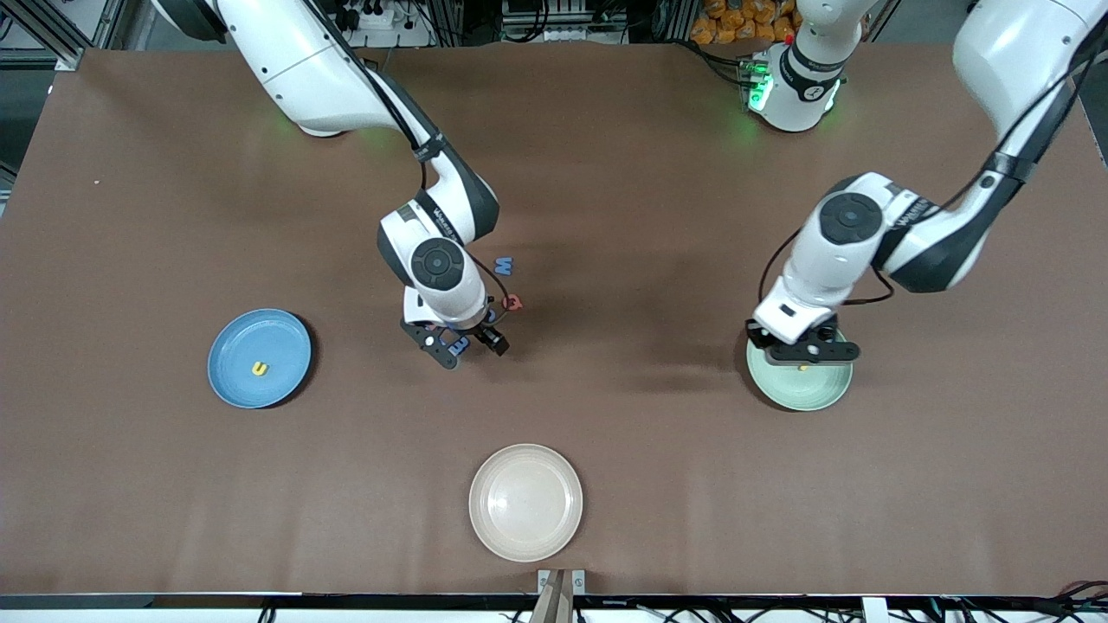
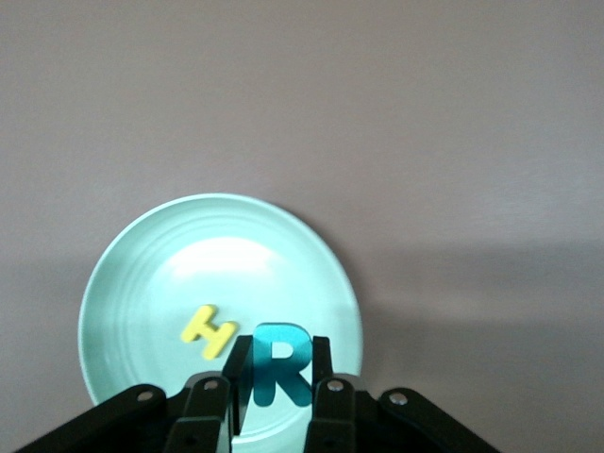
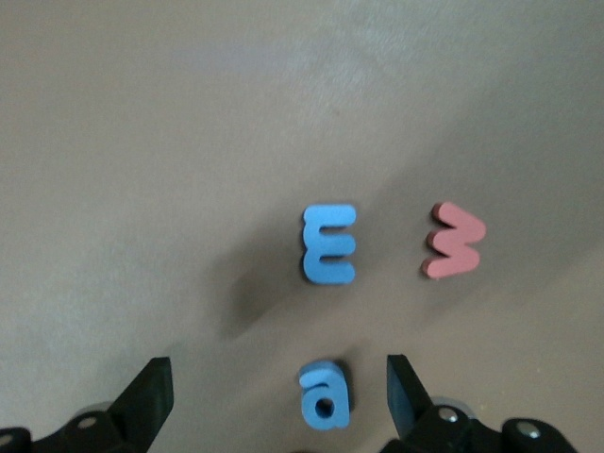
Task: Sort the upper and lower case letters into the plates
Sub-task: 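Drop the teal R on the green plate with the left gripper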
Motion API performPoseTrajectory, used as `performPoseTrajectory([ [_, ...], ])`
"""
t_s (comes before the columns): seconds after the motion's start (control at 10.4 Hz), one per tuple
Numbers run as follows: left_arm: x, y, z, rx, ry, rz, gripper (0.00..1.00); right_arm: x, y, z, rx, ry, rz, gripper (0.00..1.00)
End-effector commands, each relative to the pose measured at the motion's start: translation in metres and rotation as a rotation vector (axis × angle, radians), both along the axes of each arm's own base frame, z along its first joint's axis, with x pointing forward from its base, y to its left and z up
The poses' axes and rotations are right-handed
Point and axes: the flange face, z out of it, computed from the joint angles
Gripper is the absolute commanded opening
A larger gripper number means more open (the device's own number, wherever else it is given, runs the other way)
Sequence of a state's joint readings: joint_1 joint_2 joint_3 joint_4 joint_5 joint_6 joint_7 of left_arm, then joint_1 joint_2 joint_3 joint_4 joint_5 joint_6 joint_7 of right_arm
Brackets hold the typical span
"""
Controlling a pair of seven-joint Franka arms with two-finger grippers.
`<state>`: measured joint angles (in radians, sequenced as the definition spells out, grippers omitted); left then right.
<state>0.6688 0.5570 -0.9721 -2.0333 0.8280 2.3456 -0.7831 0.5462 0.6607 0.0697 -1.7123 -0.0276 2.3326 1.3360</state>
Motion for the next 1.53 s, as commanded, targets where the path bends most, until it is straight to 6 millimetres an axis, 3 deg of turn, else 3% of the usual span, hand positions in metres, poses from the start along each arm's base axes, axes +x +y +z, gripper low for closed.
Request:
performPoseTrajectory([
  [0.0, 0.001, 0.027, -0.033, -0.023, 0.079, 0.035, 0.0, -0.012, 0.0, -0.01, -0.002, 0.003, 0.044, 1.0],
  [0.1, 0.001, 0.033, -0.048, -0.031, 0.103, 0.047, 0.04, -0.017, -0.002, -0.018, 0.008, -0.011, 0.047, 1.0],
  [0.29, 0.005, 0.033, -0.049, -0.036, 0.1, 0.063, 1.0, -0.019, -0.005, -0.023, 0.011, -0.017, 0.048, 1.0],
  [0.48, 0.012, 0.023, -0.034, -0.013, 0.08, 0.053, 1.0, -0.022, -0.006, -0.02, 0.014, -0.02, 0.048, 1.0],
  [0.67, 0.025, -0.011, -0.008, 0.087, 0.108, 0.028, 1.0, -0.026, -0.007, -0.015, 0.019, -0.026, 0.049, 1.0],
  [0.96, 0.039, -0.035, 0.02, 0.079, 0.077, 0.028, 1.0, -0.029, -0.002, -0.013, 0.026, -0.027, 0.056, 1.0],
  [1.15, 0.042, -0.064, 0.023, 0.077, 0.066, 0.012, 1.0, -0.031, -0.002, -0.015, 0.023, -0.022, 0.056, 1.0],
  [1.24, 0.039, -0.092, 0.025, 0.056, 0.075, 0.006, 1.0, -0.036, -0.003, -0.016, 0.021, -0.018, 0.061, 1.0],
  [1.34, 0.04, -0.103, 0.027, 0.038, 0.085, 0.03, 1.0, -0.04, -0.006, -0.014, 0.023, -0.02, 0.062, 0.78],
  [1.44, 0.039, -0.116, 0.035, 0.021, 0.083, 0.035, 1.0, -0.045, -0.008, -0.016, 0.026, -0.035, 0.073, 0.31],
])
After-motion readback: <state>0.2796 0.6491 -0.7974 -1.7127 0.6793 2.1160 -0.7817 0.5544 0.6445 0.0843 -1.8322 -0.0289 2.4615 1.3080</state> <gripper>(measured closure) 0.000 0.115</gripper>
